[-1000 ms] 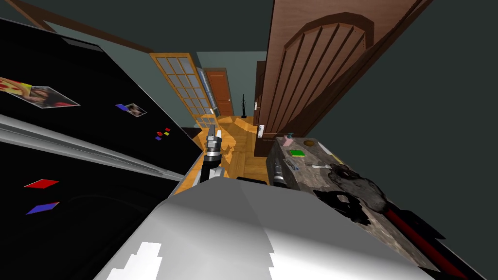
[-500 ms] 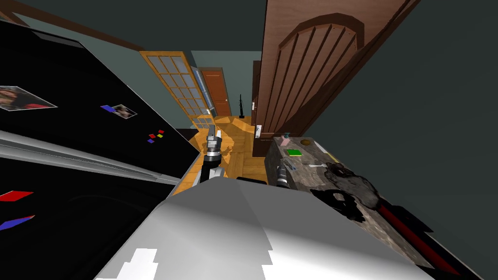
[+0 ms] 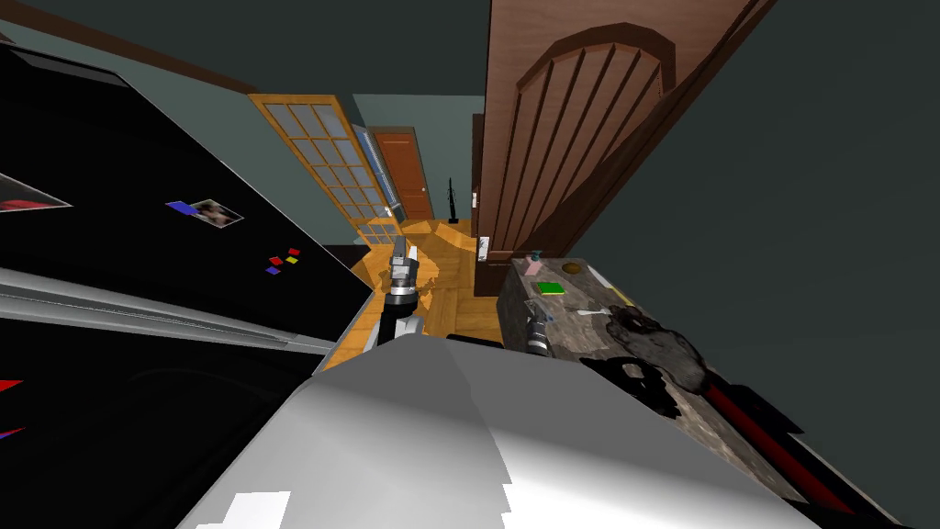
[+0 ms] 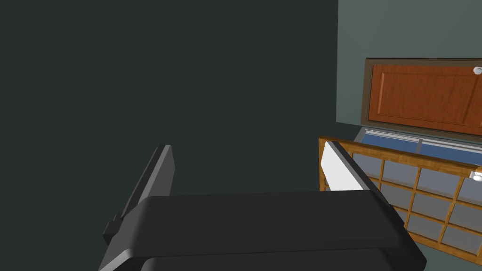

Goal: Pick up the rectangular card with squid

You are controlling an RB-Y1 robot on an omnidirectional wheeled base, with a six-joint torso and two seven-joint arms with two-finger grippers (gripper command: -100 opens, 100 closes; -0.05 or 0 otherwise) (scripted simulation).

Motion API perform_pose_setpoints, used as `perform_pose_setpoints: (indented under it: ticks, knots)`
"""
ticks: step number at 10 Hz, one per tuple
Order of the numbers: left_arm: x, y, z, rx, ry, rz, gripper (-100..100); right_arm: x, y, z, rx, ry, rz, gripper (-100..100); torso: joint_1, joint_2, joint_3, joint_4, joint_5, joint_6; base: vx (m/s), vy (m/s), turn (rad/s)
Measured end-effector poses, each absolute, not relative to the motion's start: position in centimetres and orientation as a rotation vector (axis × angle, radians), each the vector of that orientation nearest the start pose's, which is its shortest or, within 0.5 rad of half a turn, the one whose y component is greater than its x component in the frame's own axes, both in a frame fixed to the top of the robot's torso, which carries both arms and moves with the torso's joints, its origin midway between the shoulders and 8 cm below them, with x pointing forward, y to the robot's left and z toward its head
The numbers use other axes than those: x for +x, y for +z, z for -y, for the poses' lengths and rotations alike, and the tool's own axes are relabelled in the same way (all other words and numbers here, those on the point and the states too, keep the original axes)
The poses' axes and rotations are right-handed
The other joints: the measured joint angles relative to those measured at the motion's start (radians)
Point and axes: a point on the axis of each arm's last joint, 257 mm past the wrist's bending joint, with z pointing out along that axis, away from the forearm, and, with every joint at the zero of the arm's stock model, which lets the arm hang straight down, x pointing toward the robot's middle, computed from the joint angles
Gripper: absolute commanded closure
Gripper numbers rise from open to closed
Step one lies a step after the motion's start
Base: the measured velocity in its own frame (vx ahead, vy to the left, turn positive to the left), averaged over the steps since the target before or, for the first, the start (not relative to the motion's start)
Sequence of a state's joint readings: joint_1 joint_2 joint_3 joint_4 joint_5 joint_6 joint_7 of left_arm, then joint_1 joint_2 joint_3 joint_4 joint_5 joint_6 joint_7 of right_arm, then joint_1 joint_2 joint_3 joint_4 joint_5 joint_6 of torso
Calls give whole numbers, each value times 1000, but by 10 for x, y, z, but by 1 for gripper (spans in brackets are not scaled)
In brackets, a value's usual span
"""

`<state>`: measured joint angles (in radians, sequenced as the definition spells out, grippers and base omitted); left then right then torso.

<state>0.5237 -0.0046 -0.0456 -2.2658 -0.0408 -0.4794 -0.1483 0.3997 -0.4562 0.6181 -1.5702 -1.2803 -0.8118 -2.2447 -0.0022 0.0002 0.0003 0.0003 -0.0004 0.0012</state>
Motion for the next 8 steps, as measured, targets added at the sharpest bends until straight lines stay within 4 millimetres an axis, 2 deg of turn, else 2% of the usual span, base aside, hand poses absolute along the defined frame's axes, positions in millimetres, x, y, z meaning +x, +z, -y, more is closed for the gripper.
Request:
perform_pose_setpoints:
  ticks: [1, 5, 6, 7, 8]
  knots:
    - [351, 6, -264, -625, -1165, -710, 0, 340, -359, 278, -1220, -1321, -1421, 100, 1, 0, 0, 0, 0, 0, 0, 0, 0]
    - [351, 6, -264, -625, -1165, -710, 0, 344, -352, 277, -1193, -1320, -1419, 100, 4, -4, -5, -6, 3, 0, 2, 0, 1]
    - [351, 6, -264, -625, -1165, -710, 0, 344, -353, 277, -1194, -1320, -1419, 0, 4, -5, -5, -6, 3, 0, 0, 0, 0]
    - [351, 6, -264, -625, -1165, -710, 0, 344, -353, 277, -1194, -1320, -1419, 100, 4, -5, -5, -6, 3, 0, 0, 0, 0]
    - [351, 6, -264, -625, -1165, -710, 0, 344, -353, 277, -1194, -1321, -1419, 0, 4, -5, -5, -6, 3, 0, 0, 0, 0]
